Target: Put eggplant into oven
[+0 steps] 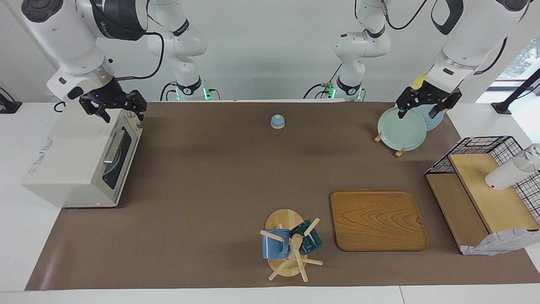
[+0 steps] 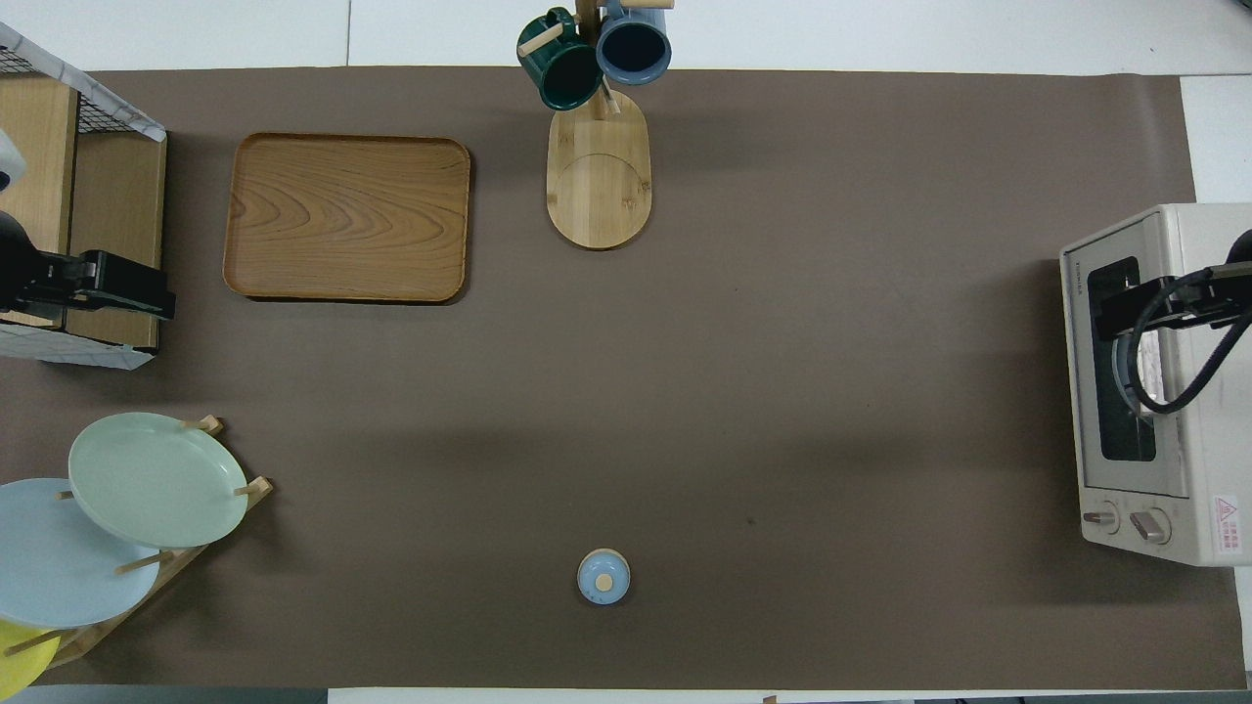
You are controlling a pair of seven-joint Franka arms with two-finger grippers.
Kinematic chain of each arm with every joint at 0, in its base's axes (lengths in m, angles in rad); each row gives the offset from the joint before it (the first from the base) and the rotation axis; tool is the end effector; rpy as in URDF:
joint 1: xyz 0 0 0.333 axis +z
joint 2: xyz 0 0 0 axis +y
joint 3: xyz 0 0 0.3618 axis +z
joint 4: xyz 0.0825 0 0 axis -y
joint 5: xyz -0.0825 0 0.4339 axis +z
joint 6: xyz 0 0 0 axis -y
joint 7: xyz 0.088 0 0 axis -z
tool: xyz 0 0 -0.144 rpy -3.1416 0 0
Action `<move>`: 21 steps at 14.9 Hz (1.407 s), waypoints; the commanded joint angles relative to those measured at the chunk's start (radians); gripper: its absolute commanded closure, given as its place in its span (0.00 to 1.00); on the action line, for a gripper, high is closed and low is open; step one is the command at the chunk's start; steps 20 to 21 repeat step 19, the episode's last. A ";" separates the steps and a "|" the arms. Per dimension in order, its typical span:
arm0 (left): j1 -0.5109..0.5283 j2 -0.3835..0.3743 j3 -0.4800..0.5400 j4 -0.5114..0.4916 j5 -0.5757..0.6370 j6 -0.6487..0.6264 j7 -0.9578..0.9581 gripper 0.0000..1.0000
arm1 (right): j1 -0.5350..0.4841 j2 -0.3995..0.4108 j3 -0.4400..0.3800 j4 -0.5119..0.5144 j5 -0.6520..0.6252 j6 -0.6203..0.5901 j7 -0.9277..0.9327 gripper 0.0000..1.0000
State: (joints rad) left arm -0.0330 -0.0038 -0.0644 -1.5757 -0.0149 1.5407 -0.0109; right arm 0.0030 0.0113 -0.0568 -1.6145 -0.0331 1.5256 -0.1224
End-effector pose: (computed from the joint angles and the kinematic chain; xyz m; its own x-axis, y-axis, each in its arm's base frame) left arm 0.5955 -0.0605 0.6305 0.9957 -0.0868 -0.0314 -0.0864 -0.9962 0.0143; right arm 0.5964 -0.0368 0.6004 0.9924 0.0672 -0.1034 0.0698 -0.9973 0.0212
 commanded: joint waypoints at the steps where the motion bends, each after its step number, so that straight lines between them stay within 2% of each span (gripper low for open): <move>1: 0.015 -0.013 -0.011 -0.006 0.015 -0.011 0.009 0.00 | -0.017 0.024 0.005 0.038 0.024 -0.033 0.021 0.00; 21: 0.015 -0.013 -0.011 -0.006 0.015 -0.011 0.009 0.00 | -0.023 0.004 0.000 0.021 0.022 -0.016 0.027 0.00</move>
